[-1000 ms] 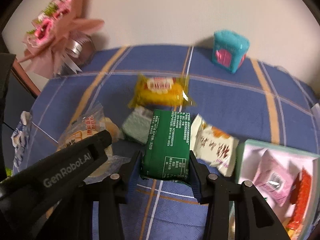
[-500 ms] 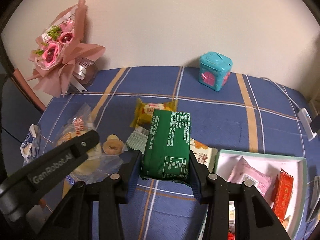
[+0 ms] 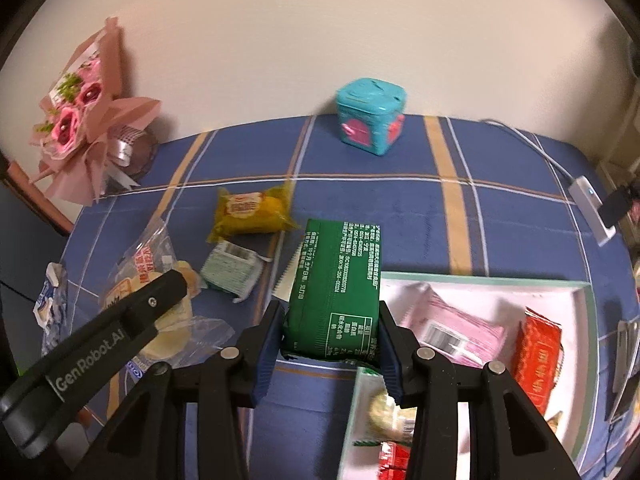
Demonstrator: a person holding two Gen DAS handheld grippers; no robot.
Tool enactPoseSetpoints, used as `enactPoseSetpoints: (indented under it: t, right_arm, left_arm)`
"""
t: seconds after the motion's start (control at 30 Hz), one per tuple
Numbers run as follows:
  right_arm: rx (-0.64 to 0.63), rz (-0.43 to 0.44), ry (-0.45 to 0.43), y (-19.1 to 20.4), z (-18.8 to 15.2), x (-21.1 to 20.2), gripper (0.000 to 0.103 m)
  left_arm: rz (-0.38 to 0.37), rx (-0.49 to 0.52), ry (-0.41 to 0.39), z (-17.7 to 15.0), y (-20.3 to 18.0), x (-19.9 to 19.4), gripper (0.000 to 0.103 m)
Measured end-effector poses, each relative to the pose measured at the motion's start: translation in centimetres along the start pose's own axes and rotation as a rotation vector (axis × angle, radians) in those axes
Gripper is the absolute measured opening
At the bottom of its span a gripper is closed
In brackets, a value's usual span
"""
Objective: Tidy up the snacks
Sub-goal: 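Carry bun pack with left tool while right tool carries green pack over tray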
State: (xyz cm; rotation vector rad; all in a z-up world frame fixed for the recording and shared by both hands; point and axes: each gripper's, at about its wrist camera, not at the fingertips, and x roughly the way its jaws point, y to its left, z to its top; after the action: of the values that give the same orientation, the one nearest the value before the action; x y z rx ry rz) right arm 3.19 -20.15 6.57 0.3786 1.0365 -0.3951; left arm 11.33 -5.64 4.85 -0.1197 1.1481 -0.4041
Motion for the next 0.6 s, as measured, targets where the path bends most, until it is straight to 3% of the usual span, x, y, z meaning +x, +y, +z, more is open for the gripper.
enactPoseSetpoints:
  t: [0.6]
  right_arm:
    - [0.171,-0.046,0.050,-10.4,-1.5,-0.4,0.047]
  left_arm:
    - [-0.029,0.143,0.078,-4.3,-7.2,1.6,0.054]
